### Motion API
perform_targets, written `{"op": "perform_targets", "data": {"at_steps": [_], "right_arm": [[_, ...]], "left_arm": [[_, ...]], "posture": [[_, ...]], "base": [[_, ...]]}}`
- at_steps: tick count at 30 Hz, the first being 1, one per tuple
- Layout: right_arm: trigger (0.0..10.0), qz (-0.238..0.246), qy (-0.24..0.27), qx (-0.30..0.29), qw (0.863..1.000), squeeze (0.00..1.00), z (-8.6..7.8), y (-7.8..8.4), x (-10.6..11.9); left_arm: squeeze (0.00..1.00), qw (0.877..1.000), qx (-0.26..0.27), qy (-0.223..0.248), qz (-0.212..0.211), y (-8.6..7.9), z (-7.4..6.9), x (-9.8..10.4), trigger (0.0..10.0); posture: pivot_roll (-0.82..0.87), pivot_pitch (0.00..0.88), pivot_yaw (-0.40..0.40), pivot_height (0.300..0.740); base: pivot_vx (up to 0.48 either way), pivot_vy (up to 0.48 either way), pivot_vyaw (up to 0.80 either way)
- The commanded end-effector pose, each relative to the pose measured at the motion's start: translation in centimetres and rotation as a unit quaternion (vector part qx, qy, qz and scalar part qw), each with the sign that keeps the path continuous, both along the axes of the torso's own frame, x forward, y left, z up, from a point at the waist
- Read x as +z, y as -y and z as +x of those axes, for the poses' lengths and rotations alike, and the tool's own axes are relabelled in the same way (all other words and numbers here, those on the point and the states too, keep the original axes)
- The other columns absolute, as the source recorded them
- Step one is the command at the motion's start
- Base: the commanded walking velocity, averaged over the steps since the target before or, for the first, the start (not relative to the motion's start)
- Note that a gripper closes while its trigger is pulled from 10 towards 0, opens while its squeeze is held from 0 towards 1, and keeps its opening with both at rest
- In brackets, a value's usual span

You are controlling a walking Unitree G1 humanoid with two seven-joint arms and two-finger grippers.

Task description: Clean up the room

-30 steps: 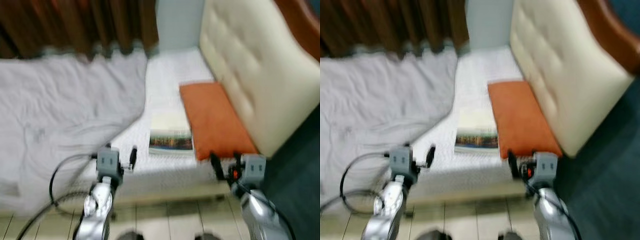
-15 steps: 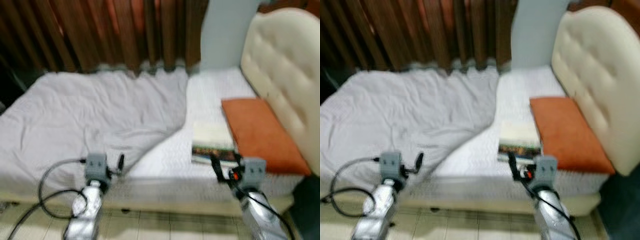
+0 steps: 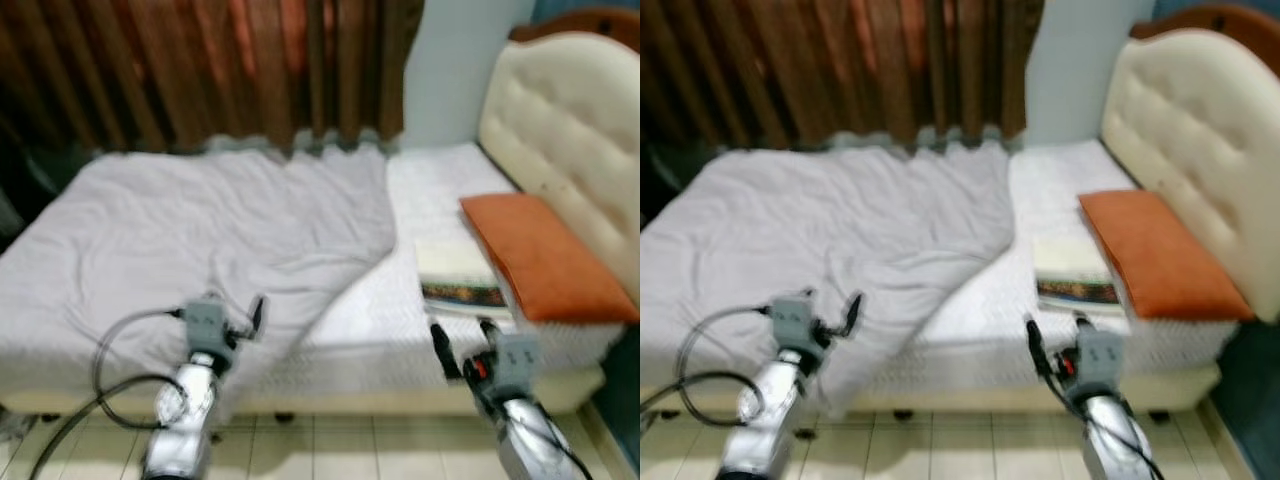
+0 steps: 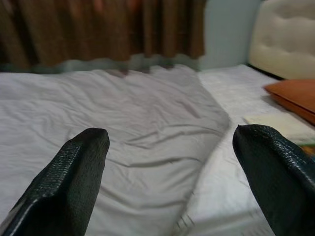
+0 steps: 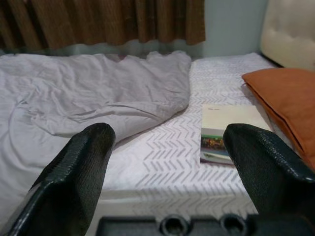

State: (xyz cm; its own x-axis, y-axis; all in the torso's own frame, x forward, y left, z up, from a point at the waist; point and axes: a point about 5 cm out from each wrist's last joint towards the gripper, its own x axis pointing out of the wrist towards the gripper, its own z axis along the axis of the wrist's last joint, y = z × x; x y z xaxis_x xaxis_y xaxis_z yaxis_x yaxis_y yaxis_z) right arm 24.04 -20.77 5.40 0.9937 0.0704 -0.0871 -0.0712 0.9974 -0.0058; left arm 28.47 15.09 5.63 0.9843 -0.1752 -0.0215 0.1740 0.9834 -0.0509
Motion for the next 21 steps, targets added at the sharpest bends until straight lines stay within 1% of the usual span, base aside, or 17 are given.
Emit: {"op": "perform_targets", "data": {"at_steps": [1,2,4,8,9,10,11,12,13,15,18,21], "right_arm": [[10.0,0.0,0.007,0.008,1.0,0.0,0.4,-0.4,0.4],[10.0,0.0,0.007,0.008,1.0,0.0,0.4,-0.4,0.4],[10.0,0.0,0.007,0.008,1.0,0.0,0.6,-0.2,0.5],[10.0,0.002,0.011,0.01,1.0,0.0,1.0,-0.2,0.5],[10.0,0.001,0.011,0.012,1.0,0.0,1.2,-0.3,0.6],[10.0,0.002,0.013,0.016,1.0,0.0,1.4,-0.5,0.7],[10.0,0.002,0.013,0.016,1.0,0.0,1.4,-0.5,0.7],[10.0,0.002,0.014,0.019,1.0,0.0,1.5,-0.7,0.8],[10.0,0.002,0.013,0.021,1.0,0.0,1.6,-0.8,0.8],[10.0,0.005,0.012,0.023,1.0,0.0,1.8,-1.0,0.7],[10.0,0.009,0.011,0.03,0.999,0.0,1.8,-1.4,0.7],[10.0,0.011,0.011,0.036,0.999,0.0,1.8,-1.6,0.6]], "left_arm": [[0.0,1.0,0.007,-0.002,0.006,-0.7,0.0,-0.1,10.0],[0.0,1.0,0.007,-0.002,0.006,-0.7,0.0,-0.1,10.0],[0.0,1.0,0.0,-0.009,-0.001,0.1,0.0,-0.4,10.0],[0.0,1.0,-0.005,-0.018,-0.004,0.5,0.0,-0.7,10.0],[0.0,1.0,-0.001,-0.022,0.005,0.6,0.1,-0.8,10.0],[0.0,0.999,0.006,-0.028,0.024,0.7,0.2,-0.9,10.0],[0.0,0.999,0.006,-0.028,0.024,0.7,0.2,-0.9,10.0],[0.0,0.999,0.011,-0.03,0.035,0.6,0.2,-1.0,10.0],[0.0,0.999,0.009,-0.021,0.039,0.6,0.3,-0.7,10.0],[0.0,0.999,0.014,-0.008,0.035,0.6,0.4,-0.2,10.0],[0.0,1.0,0.011,-0.006,0.027,0.8,0.6,0.1,10.0],[0.0,0.999,0.013,-0.009,0.029,0.9,0.6,0.1,10.0]], "posture": [[-0.11,0.0,0.007,0.74],[-0.11,0.0,0.007,0.74],[-0.12,0.0,0.012,0.74],[-0.12,0.0,0.013,0.74],[-0.12,0.0,0.013,0.74],[-0.12,0.0,0.013,0.74],[-0.12,0.0,0.013,0.74],[-0.12,0.0,0.017,0.74],[-0.12,0.0,0.017,0.74],[-0.12,0.0,0.017,0.74],[-0.11,0.0,0.023,0.74],[-0.11,0.0,0.026,0.74]], "base": [[0.0,0.48,0.0],[0.0,0.48,0.0],[0.0,0.48,0.0],[0.0,0.48,0.0],[0.0,0.48,0.0],[0.0,0.0,0.0],[0.0,0.0,0.0],[0.0,0.0,0.0],[0.0,0.0,0.0],[0.0,0.0,0.0],[0.41,0.249,0.0],[0.45,0.0,0.0]]}}
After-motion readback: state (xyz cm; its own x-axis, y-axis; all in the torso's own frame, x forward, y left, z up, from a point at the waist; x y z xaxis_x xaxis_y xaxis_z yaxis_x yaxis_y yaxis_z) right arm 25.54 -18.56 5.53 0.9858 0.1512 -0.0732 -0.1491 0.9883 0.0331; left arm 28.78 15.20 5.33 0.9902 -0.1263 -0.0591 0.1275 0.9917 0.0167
